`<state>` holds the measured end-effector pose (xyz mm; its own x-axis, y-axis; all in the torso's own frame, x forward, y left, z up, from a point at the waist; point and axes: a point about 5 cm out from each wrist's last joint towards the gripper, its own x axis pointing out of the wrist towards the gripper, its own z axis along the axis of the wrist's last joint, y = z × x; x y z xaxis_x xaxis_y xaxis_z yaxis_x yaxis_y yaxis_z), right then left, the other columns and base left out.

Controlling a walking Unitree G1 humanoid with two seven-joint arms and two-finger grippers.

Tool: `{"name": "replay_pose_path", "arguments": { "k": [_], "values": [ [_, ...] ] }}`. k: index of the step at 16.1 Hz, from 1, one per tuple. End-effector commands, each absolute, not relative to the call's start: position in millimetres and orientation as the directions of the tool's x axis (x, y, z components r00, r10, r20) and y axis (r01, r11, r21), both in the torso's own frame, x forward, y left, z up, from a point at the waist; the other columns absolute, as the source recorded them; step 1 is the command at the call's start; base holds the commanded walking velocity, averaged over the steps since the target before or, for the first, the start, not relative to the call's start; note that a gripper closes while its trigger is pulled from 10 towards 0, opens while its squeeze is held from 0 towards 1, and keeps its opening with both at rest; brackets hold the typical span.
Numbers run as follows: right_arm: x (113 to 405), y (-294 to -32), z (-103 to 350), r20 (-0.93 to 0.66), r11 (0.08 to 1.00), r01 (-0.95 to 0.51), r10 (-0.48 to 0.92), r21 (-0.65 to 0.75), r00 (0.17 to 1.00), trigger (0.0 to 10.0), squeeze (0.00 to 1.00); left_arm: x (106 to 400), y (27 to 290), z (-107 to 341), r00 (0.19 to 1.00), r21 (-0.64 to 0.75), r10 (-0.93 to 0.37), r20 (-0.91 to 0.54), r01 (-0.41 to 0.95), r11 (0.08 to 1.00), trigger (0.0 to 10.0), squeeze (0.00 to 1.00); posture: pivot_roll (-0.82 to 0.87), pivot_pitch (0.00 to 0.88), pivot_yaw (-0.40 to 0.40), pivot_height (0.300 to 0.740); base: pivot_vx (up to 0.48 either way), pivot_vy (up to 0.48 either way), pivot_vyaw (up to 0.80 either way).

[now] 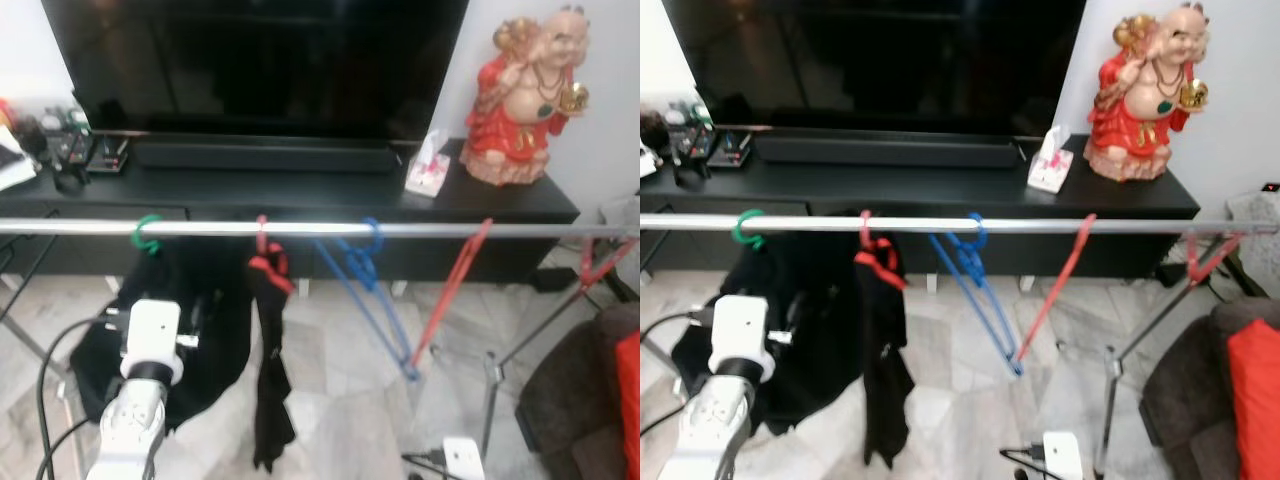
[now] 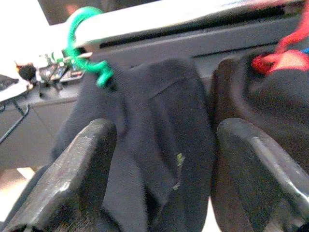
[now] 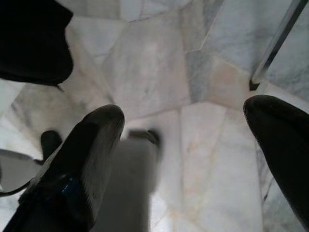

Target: Hang hanger

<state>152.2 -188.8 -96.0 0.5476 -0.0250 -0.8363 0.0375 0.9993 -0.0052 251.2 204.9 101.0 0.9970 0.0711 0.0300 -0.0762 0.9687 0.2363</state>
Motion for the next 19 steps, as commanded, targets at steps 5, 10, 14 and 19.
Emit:
{"name": "replay_pose_path", "arguments": {
  "k": [5,10,14,19],
  "values": [
    [143,-193,-99,-0.850,0.999,0.042,-0.038,-0.018,0.525,10.0,0.00,254,197,100,1.000,0.214,0.019,0.012,-0.021,0.977,10.0,0.00,-0.01,0.000,-0.043,0.740,0.000,0.000,0.00],
    [137,-198,-100,-0.857,0.999,0.042,-0.039,-0.021,0.514,10.0,0.00,262,179,92,0.976,0.155,-0.192,-0.098,0.206,0.966,10.0,0.00,-0.01,0.000,-0.040,0.740,0.000,0.000,0.00],
    [137,-199,-100,-0.858,0.999,0.045,-0.041,-0.021,0.512,10.0,0.00,280,167,95,0.964,0.047,-0.239,-0.116,0.246,0.968,10.0,0.00,-0.01,0.000,-0.035,0.740,0.000,0.000,0.00],
    [138,-197,-100,-0.856,0.998,0.056,-0.042,-0.016,0.515,10.0,0.00,304,165,111,0.976,-0.061,-0.185,-0.117,0.179,0.982,10.0,0.00,-0.01,0.000,-0.030,0.740,0.000,0.000,0.00]
  ]
}}
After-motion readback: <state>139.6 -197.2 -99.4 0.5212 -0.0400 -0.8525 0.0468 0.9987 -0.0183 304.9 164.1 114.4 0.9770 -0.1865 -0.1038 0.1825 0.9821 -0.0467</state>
